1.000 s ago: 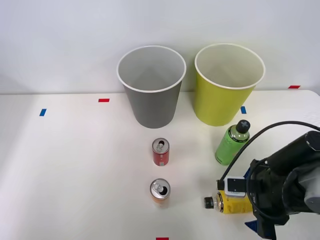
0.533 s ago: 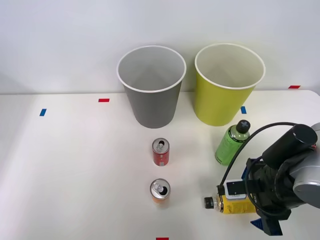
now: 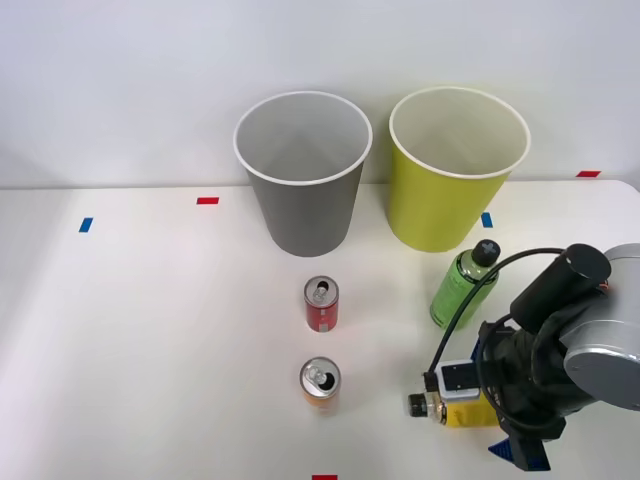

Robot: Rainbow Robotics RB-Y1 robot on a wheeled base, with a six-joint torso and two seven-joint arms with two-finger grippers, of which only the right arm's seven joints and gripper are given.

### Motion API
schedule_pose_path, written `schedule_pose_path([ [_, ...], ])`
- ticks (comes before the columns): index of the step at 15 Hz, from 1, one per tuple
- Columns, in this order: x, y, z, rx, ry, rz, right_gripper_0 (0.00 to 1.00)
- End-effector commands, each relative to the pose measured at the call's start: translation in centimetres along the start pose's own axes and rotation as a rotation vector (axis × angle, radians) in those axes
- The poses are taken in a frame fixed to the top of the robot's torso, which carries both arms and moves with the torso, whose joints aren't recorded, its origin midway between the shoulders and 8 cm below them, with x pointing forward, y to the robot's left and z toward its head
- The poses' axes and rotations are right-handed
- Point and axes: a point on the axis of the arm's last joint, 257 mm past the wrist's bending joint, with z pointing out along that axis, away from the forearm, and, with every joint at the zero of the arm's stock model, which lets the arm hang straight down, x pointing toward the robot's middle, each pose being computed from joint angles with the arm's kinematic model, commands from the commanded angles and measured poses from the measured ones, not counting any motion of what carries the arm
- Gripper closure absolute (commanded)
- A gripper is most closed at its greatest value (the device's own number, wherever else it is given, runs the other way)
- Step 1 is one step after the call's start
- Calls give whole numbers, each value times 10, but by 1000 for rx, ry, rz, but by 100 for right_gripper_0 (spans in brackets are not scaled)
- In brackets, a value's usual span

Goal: Put cans in the gray bin, plastic bottles in the light green bin

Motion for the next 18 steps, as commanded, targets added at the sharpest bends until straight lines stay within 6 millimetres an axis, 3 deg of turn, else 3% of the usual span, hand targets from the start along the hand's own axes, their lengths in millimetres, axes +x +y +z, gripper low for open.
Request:
schedule_pose_path([
  [1, -7, -2, 10, -11, -17, 7, 2],
  [9, -22, -14, 25, 4, -33, 6, 2],
  [10, -20, -17, 25, 15, -28, 1, 9],
  [11, -16, -18, 25, 21, -17, -6, 39],
  [12, -11, -21, 25, 32, -1, -12, 76],
  [13, -8, -24, 25, 44, 10, -19, 97],
  [18, -4, -23, 18, 58, 11, -28, 100],
])
